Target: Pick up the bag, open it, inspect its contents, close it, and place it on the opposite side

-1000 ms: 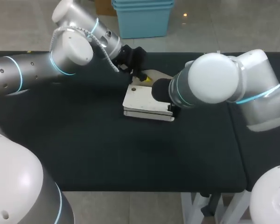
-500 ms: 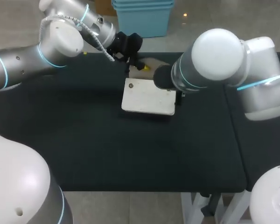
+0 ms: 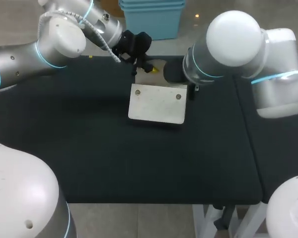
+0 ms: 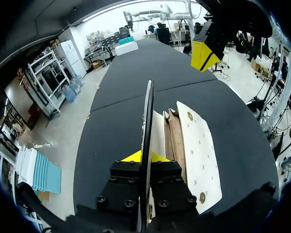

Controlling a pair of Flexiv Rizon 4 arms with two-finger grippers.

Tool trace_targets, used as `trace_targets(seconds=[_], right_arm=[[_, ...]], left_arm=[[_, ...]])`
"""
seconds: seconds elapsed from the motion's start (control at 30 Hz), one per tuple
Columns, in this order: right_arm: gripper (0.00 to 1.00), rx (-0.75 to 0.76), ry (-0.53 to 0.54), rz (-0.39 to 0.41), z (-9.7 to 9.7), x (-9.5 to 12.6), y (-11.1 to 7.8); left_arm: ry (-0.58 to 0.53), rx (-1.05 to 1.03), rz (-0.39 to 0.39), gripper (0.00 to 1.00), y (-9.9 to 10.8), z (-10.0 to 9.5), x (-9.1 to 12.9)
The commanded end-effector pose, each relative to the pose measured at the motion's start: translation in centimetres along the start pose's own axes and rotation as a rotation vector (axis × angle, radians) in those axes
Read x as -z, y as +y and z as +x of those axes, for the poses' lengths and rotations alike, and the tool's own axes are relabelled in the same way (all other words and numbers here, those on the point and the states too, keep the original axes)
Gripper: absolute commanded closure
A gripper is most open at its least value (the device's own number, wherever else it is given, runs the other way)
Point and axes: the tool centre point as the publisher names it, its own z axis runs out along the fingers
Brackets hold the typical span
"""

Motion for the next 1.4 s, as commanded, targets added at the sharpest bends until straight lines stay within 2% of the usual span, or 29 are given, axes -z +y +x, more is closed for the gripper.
trace_targets(seconds=[0.03, 0.3, 0.8, 1.07, 1.4], right_arm=[[1.00, 0.019, 0.045, 0.024, -1.3, -0.5, 0.9], [1.00, 0.065, 0.085, 0.092, -1.7, -2.5, 1.8], [1.00, 0.046, 0.110, 0.111, -1.3, -7.0, 2.2], [1.00, 0.019, 0.127, 0.111, 0.1, -7.5, 1.6], [1.00, -0.015, 0.120, 0.107, 2.6, -6.4, 1.4]], left_arm=[[-0.012, 0.038, 0.021, 1.00, 0.2, 0.2, 0.0], [-0.022, 0.092, 0.006, 1.00, -1.0, 0.0, 1.1], [-0.002, 0.079, 0.024, 1.00, -2.8, 0.4, 1.8], [-0.024, 0.085, 0.032, 1.00, -2.8, 0.7, 2.1], [-0.072, 0.111, 0.047, 1.00, -2.6, 0.9, 2.2]])
